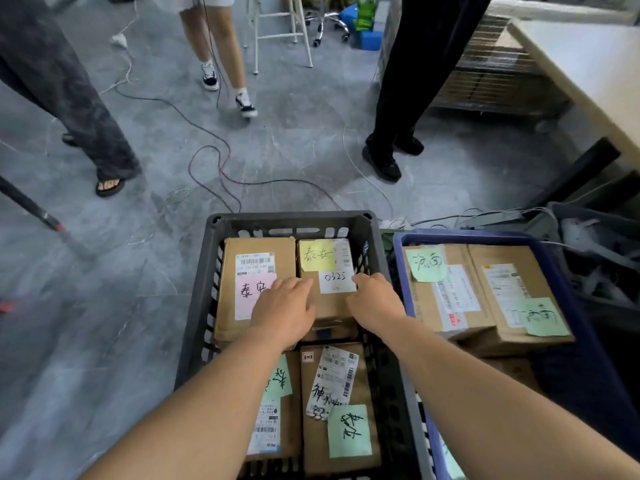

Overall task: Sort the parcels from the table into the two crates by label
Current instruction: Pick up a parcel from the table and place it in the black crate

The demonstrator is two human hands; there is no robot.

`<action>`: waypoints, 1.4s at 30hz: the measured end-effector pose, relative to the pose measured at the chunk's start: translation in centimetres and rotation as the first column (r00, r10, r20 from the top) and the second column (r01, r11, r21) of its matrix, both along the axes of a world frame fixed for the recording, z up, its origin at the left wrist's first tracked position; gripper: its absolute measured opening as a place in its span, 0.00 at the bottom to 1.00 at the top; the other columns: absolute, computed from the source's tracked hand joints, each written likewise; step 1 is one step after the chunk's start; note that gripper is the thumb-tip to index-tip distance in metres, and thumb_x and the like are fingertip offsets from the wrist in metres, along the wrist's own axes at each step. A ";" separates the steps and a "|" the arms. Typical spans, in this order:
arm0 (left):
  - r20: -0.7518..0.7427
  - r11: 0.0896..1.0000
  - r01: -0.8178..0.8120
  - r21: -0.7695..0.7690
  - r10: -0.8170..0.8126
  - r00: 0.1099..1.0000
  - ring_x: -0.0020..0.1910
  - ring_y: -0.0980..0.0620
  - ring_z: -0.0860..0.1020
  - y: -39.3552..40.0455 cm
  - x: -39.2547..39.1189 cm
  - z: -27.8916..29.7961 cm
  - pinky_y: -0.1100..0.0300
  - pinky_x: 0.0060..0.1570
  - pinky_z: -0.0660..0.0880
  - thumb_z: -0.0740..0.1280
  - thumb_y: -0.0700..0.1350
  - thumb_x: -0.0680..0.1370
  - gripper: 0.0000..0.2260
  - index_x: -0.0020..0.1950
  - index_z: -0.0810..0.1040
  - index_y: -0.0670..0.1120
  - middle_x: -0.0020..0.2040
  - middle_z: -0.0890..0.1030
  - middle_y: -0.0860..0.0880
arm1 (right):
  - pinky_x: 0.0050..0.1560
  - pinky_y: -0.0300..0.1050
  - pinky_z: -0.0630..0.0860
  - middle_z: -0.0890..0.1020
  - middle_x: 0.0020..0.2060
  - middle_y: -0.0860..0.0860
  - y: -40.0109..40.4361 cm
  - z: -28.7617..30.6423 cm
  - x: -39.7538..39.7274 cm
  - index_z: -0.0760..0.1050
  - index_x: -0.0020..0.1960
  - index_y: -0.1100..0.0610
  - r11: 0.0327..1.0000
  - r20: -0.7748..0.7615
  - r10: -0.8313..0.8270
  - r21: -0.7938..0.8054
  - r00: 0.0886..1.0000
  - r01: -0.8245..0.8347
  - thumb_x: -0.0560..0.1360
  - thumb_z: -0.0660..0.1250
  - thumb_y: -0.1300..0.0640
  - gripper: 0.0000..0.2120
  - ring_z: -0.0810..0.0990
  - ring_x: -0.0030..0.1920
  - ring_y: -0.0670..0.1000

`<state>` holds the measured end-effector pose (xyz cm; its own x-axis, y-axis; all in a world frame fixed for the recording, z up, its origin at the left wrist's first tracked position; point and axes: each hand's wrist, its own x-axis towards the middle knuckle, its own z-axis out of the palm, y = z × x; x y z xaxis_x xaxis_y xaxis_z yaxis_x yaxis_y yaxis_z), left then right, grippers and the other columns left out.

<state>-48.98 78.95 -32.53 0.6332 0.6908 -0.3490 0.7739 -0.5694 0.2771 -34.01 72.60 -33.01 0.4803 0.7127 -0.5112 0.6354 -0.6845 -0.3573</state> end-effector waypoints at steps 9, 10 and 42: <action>0.012 0.994 0.089 0.065 -0.090 0.996 0.70 0.48 0.66 -2.4 0.7 10.7 0.52 0.63 0.68 0.56 0.55 0.81 0.24 0.76 0.59 0.50 0.73 0.67 0.49 | 0.60 0.50 0.72 0.69 0.68 0.54 -5.6 12.8 -0.3 0.68 0.71 0.54 0.998 0.238 0.060 0.004 0.969 -0.062 0.80 0.57 0.55 0.19 0.68 0.67 0.55; 0.016 0.993 0.091 0.073 -0.092 0.996 0.69 0.48 0.67 -2.7 0.8 11.9 0.52 0.60 0.69 0.56 0.56 0.81 0.25 0.76 0.60 0.50 0.71 0.69 0.49 | 0.59 0.50 0.72 0.69 0.67 0.54 -6.4 14.0 -0.3 0.68 0.71 0.54 0.999 0.253 0.045 0.012 0.966 -0.050 0.80 0.57 0.55 0.19 0.69 0.66 0.55; 0.214 0.650 0.714 0.262 -0.760 0.613 0.68 0.45 0.68 -33.4 16.1 27.4 0.50 0.64 0.65 0.57 0.59 0.79 0.25 0.73 0.65 0.49 0.69 0.71 0.47 | 0.56 0.50 0.72 0.76 0.61 0.55 -43.9 30.3 1.2 0.73 0.67 0.54 0.743 0.534 -0.638 0.240 0.555 0.624 0.80 0.58 0.48 0.19 0.74 0.61 0.57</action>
<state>-32.90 45.51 -5.11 0.9995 -0.0299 -0.0116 -0.0255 -0.9605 0.2771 -32.85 28.65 -2.75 0.9926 0.1208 0.0129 0.1215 -0.9860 -0.1145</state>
